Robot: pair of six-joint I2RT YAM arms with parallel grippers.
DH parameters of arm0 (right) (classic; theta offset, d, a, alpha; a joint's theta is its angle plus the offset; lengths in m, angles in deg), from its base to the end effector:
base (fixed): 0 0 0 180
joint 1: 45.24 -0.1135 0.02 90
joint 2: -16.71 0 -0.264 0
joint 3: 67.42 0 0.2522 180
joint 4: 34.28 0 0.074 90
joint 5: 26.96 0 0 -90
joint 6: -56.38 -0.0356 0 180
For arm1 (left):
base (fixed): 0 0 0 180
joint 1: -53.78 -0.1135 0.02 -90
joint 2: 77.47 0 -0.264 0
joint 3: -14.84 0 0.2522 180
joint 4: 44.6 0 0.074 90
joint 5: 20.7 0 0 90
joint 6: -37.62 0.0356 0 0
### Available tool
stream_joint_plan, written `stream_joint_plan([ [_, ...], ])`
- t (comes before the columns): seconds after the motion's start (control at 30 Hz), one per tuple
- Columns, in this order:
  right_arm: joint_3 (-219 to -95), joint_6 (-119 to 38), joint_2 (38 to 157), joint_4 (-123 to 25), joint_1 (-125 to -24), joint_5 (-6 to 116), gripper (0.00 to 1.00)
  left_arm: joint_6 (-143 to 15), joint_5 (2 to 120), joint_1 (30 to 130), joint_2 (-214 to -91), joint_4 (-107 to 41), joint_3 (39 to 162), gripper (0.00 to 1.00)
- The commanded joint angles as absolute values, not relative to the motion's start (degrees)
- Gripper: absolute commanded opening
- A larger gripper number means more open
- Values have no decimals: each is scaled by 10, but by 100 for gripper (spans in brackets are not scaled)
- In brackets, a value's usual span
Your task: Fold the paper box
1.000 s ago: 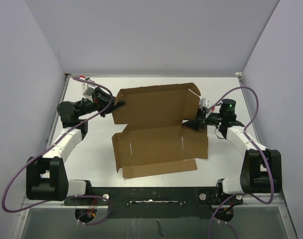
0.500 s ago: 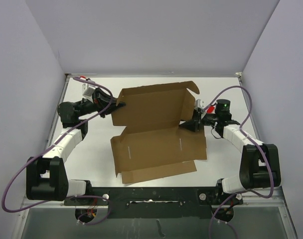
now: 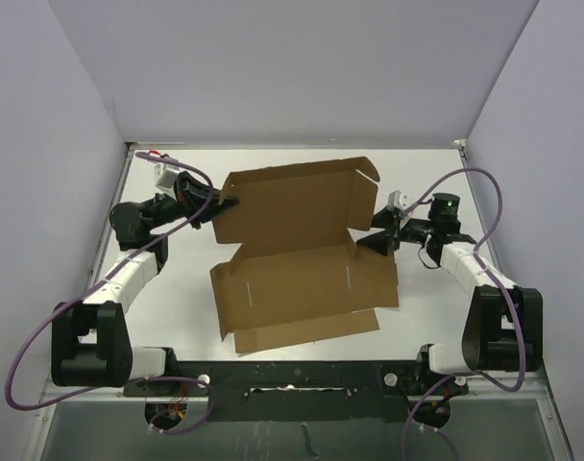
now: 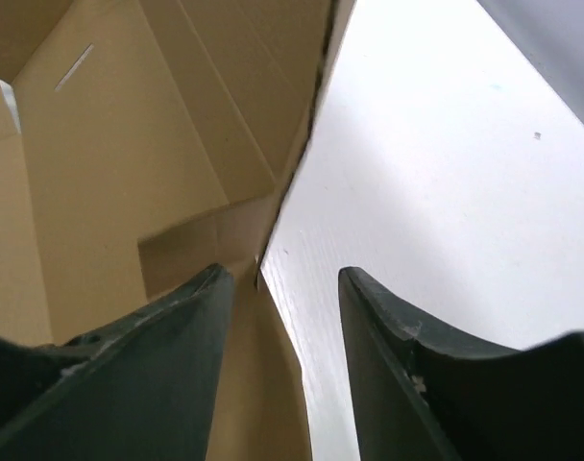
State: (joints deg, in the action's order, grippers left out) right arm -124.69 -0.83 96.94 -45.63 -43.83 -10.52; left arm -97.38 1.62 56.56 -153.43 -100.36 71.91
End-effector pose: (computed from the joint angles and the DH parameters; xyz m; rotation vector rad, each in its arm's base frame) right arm 0.2776 0.0273 0.2279 -1.1079 1.4576 0.9522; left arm 0.2627 -0.0457 0.3405 0.7739 1.2301 -1.2363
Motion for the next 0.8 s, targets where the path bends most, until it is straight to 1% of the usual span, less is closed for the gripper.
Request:
stream_joint_plan([
  [0.0,-1279,139,927,-607,-395,-156,53,-1005,59,546,-1508,-1072,703,0],
  [0.1,-1322,284,926,-784,-365,-189,62,-1017,79,538,-1496,-1085,691,0],
  [0.17,-1358,343,930,-881,-344,-192,63,-1008,96,532,-1477,-1070,678,0],
  [0.23,-1376,338,937,-928,-318,-182,63,-988,112,530,-1455,-1046,669,0],
  [0.3,-1378,305,941,-936,-291,-165,61,-968,129,528,-1428,-1012,663,0],
  [0.33,-1375,280,940,-930,-279,-142,58,-959,141,528,-1415,-993,660,0],
  [0.47,-1338,118,911,-838,-262,-33,55,-906,206,527,-1355,-887,648,0],
  [0.5,-1329,90,900,-817,-259,-14,53,-892,220,527,-1341,-868,644,0],
  [0.53,-1322,67,893,-802,-258,4,47,-880,233,527,-1329,-852,640,0],
  [0.6,-1313,48,892,-792,-258,9,31,-862,249,527,-1307,-833,629,0],
  [0.67,-1314,44,907,-800,-261,-6,20,-854,259,527,-1293,-828,616,0],
  [0.7,-1316,41,918,-805,-266,-10,17,-849,265,528,-1283,-823,607,0],
  [0.77,-1314,26,943,-804,-282,-17,15,-844,277,528,-1268,-813,595,0],
])
